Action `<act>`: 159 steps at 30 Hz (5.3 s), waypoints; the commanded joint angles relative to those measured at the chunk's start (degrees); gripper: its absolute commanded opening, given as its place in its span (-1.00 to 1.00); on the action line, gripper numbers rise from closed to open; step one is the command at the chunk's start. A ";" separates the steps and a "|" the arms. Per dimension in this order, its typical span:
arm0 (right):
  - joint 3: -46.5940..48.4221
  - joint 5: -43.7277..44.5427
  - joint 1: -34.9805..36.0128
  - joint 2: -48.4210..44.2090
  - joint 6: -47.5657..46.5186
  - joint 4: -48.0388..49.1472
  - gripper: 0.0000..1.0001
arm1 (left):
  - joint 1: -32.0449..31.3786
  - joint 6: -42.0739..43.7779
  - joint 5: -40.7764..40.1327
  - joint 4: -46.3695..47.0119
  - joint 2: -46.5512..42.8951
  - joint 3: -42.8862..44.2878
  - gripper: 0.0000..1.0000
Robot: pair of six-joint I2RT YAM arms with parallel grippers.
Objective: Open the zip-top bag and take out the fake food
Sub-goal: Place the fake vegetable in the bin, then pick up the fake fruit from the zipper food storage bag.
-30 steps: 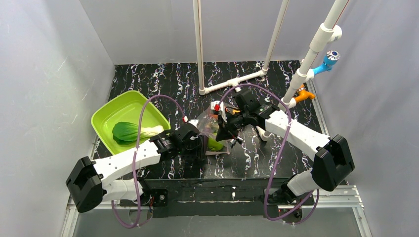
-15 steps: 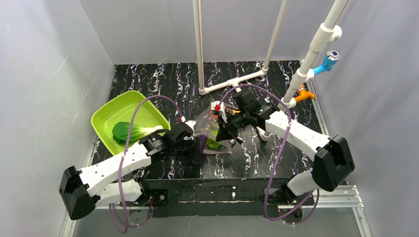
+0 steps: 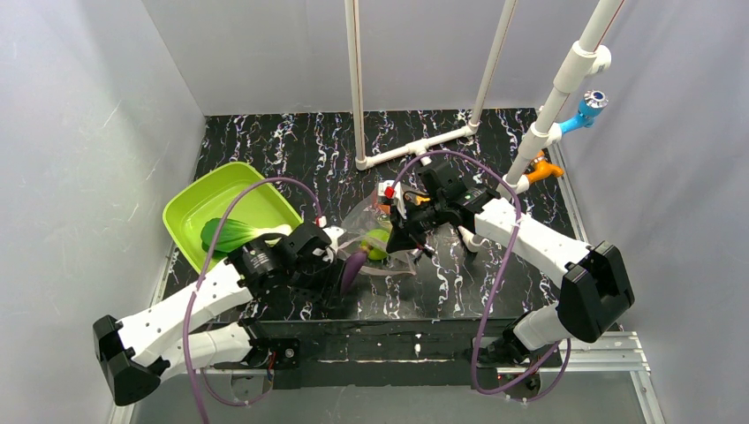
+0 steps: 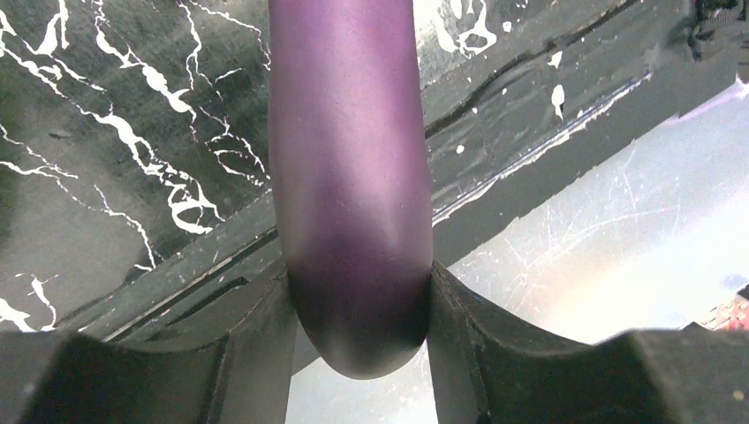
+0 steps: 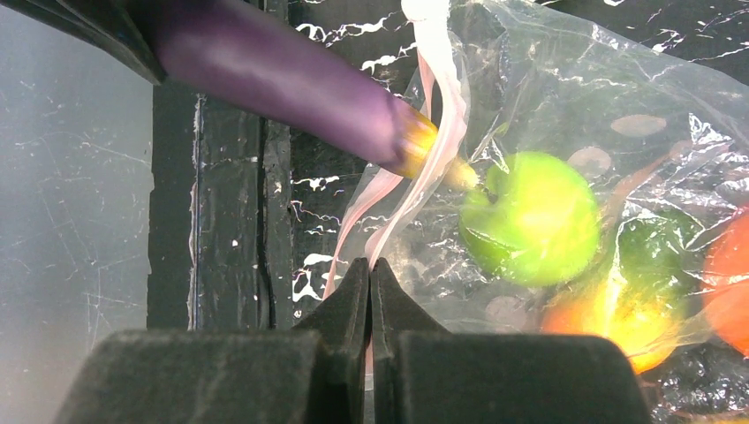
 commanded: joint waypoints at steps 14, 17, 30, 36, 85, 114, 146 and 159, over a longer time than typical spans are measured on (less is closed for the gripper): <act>-0.24 -2.07 -0.39 -1.75 -1.01 1.24 -0.97 | 0.01 -0.36 -7.44 -13.51 -13.20 6.03 -1.00; -0.33 -2.01 -0.49 -1.66 -1.11 1.27 -0.97 | 0.02 -2.92 -9.97 -14.33 -15.86 6.06 -1.00; -0.16 -2.67 -0.75 -1.72 -1.59 0.78 -0.97 | 1.37 -10.26 -34.69 -8.55 -15.57 5.62 -1.00; -0.82 -4.29 -0.75 -1.22 -2.15 1.02 -0.97 | 15.85 -7.12 -31.63 1.70 -14.97 1.29 -1.00; -1.60 -7.78 -5.82 -3.76 -3.58 -0.18 -0.97 | 46.67 -16.62 -19.92 13.71 5.10 -3.55 -0.45; -1.87 -6.60 -5.84 -5.00 -4.72 -0.89 -0.97 | 48.27 -7.18 -10.53 12.63 -1.72 -1.81 0.96; -1.99 -7.95 -5.84 -4.47 -5.04 -1.18 -0.97 | 9.15 -2.75 5.84 41.17 -13.71 -15.45 0.96; -2.57 -7.89 -5.85 -4.04 -4.10 0.17 -0.97 | -3.76 8.60 -17.05 60.65 2.93 -15.31 0.93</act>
